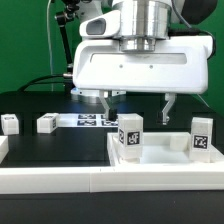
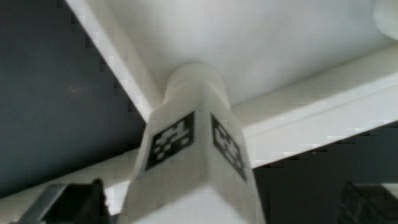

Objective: Assemble square table

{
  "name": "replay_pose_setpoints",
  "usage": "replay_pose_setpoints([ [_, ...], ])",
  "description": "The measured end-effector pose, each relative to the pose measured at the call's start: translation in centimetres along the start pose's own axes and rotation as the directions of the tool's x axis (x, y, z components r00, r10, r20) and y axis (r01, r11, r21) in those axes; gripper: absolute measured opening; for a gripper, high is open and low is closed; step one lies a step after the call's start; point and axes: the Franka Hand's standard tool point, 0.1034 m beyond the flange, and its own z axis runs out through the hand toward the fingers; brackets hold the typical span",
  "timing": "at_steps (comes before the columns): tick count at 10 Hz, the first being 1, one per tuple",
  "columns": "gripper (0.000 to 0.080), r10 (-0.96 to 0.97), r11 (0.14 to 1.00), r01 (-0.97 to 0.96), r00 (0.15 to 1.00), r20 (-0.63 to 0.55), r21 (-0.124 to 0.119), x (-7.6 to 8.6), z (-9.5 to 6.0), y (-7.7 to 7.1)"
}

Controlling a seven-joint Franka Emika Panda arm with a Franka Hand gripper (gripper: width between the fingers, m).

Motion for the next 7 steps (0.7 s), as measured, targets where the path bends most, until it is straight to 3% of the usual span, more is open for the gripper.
replay_pose_setpoints([
  [7, 0.0649, -0.398, 0.917, 0.398, 0.917, 0.003, -0.013, 0.16, 0.03, 0.39],
])
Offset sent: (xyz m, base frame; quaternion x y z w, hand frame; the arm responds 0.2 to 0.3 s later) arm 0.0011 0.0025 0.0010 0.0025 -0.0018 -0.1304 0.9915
